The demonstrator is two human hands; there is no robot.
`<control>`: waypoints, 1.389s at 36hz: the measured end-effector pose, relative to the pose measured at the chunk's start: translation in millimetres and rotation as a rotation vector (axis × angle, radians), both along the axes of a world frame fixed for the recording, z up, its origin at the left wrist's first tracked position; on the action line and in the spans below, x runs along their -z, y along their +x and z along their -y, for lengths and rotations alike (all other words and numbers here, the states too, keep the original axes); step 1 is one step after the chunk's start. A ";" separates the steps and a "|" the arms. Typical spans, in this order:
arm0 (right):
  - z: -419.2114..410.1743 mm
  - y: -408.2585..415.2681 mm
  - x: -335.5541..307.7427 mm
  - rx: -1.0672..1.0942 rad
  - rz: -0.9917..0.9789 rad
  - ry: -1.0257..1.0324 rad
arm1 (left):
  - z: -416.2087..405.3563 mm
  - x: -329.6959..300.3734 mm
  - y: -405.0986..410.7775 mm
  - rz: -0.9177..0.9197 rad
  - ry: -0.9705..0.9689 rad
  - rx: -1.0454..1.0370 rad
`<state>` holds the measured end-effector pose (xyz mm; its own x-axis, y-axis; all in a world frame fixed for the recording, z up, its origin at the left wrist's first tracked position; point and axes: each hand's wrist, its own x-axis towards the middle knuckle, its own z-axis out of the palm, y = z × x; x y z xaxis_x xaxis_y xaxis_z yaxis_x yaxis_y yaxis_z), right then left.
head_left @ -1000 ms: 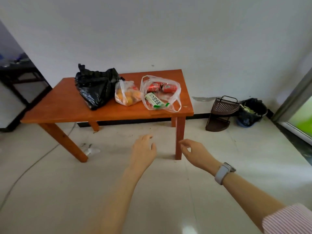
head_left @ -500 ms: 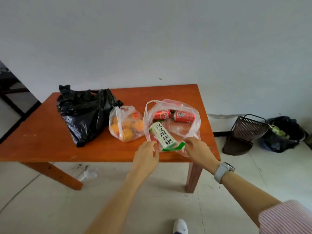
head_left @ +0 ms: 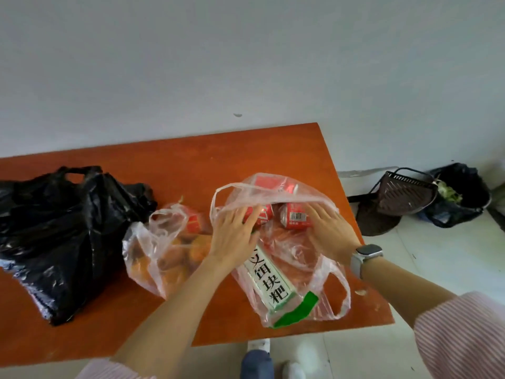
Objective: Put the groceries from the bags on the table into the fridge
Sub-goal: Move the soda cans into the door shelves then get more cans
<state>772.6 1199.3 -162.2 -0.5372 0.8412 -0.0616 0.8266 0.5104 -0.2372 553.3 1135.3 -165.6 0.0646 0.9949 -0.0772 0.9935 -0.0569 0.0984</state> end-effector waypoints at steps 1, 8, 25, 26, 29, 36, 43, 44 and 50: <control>-8.2 -0.4 2.0 0.003 -0.008 0.009 | -10.5 2.3 -4.9 0.034 0.002 0.003; -58.3 -18.8 17.0 0.132 -0.099 -0.137 | -68.6 28.1 -25.9 0.286 -0.023 -0.072; -29.5 -15.0 34.0 0.115 -0.172 0.107 | -65.9 35.9 -22.3 0.254 0.476 -0.053; -25.8 -14.9 34.3 0.058 -0.143 0.126 | -60.5 37.8 -18.0 0.200 0.528 0.057; -21.6 -15.4 36.8 -0.045 0.024 0.087 | -52.7 42.6 -9.7 0.121 0.376 0.205; -18.0 -24.8 38.7 -0.025 0.203 0.147 | -58.7 45.8 -8.0 -0.038 -0.001 0.071; -10.2 -23.3 35.9 -0.030 0.180 0.148 | -64.3 50.3 -10.7 -0.081 -0.026 0.075; -9.0 -21.1 31.7 -0.014 0.149 0.132 | -66.2 48.4 -11.0 -0.058 -0.010 0.067; -0.9 -9.6 2.2 0.197 -0.270 -0.091 | -69.2 44.3 -18.2 0.094 -0.012 0.051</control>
<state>763.0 1200.2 -164.4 -0.3724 0.9279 -0.0190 0.8082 0.3142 -0.4980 535.1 1204.5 -209.8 0.1229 0.9892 -0.0798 0.9757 -0.1057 0.1918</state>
